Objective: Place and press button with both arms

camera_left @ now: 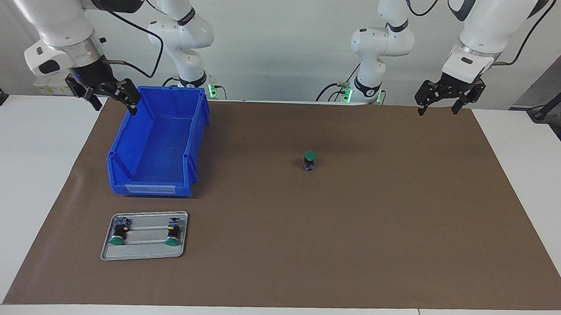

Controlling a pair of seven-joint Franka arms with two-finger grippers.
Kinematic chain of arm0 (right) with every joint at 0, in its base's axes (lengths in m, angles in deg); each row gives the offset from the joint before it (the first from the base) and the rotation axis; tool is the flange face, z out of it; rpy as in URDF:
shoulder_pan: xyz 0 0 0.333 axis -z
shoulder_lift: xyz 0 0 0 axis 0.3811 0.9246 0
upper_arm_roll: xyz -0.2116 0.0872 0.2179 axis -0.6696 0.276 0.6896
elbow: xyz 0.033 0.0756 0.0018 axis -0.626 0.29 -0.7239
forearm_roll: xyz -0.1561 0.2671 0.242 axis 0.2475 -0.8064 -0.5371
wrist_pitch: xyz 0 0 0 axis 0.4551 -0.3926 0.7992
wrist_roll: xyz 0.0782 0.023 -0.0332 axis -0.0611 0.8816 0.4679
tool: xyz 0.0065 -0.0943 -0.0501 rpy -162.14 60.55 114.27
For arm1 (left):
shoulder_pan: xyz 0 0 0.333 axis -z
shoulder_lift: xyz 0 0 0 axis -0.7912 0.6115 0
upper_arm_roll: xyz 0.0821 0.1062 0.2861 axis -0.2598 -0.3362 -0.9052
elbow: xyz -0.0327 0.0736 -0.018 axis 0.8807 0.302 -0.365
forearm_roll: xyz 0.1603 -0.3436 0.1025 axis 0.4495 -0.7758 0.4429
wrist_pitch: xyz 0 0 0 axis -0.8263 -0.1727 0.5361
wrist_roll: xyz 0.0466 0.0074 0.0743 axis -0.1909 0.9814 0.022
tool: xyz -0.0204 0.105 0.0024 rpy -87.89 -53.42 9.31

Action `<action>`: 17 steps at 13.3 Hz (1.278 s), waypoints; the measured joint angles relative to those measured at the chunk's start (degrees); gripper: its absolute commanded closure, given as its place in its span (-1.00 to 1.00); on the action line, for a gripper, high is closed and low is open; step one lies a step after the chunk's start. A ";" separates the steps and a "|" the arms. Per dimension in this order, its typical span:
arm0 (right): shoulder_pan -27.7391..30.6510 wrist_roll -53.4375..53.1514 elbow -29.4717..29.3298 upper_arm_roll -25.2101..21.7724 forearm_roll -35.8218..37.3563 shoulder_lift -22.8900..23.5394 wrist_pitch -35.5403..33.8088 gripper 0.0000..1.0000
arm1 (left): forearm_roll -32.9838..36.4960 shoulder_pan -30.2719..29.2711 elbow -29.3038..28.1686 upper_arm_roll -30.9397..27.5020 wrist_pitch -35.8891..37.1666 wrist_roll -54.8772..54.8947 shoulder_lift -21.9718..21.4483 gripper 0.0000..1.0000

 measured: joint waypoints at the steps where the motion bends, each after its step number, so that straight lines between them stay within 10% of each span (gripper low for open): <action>1: 0.00 0.00 0.00 0.00 0.00 0.00 0.00 -1.00 | 0.00 0.00 0.00 0.00 -0.08 0.00 0.00 -1.00; 14: 0.00 0.00 0.06 0.00 0.00 0.00 0.00 -1.00 | -3.78 0.95 -2.14 1.07 -4.34 4.19 -0.33 -0.93; 17: 0.00 0.00 0.17 0.00 0.00 0.00 0.00 -1.00 | -3.88 2.02 -2.50 1.13 -4.65 4.80 -0.70 0.31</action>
